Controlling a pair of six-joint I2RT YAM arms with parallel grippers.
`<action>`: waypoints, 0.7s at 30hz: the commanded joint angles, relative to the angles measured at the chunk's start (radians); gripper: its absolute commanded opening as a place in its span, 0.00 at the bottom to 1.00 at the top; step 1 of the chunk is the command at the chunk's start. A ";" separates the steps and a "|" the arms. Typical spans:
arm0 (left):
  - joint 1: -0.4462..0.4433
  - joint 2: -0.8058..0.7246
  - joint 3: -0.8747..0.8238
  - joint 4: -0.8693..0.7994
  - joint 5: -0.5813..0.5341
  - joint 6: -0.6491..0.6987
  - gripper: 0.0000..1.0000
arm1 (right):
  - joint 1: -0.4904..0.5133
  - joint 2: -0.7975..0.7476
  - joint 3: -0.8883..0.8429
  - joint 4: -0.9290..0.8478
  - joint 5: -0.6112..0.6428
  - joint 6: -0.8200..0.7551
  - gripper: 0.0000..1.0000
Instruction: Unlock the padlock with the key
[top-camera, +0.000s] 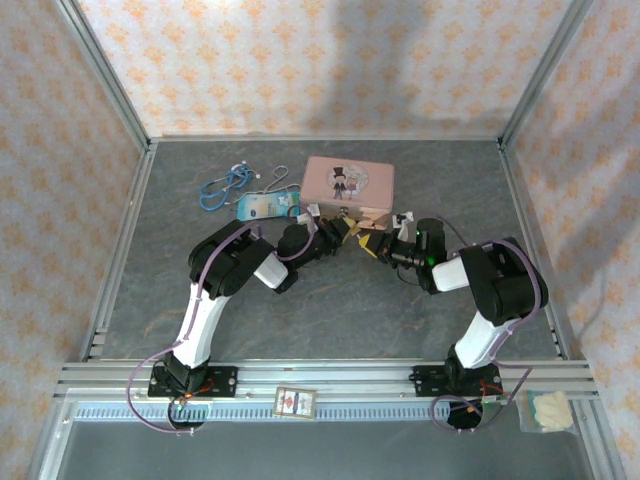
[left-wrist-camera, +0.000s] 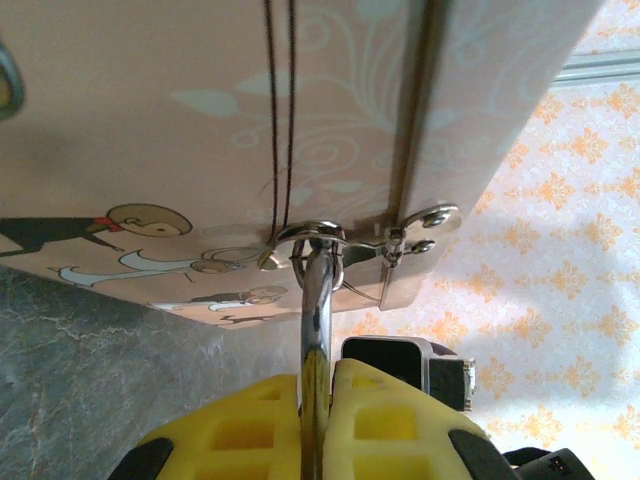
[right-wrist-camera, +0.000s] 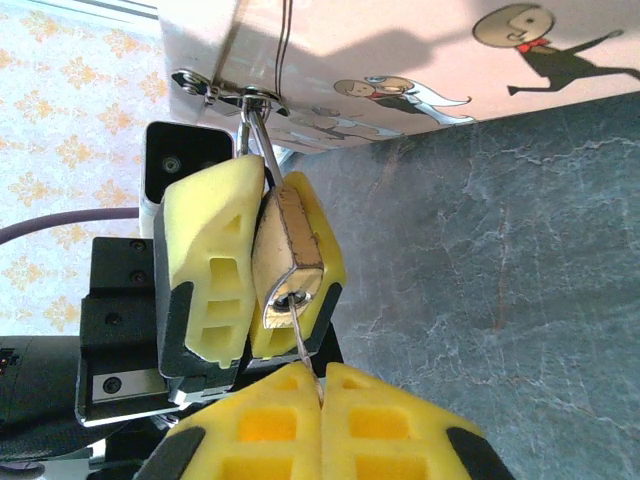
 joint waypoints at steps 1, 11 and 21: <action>-0.035 -0.003 0.004 0.119 0.061 -0.007 0.00 | 0.008 0.004 0.039 0.043 0.013 -0.015 0.00; -0.048 -0.014 -0.032 0.098 0.102 0.047 0.00 | -0.011 -0.021 0.069 0.036 0.002 0.010 0.00; -0.058 -0.023 -0.031 0.108 0.085 0.040 0.00 | 0.012 0.033 0.047 0.162 0.009 0.106 0.00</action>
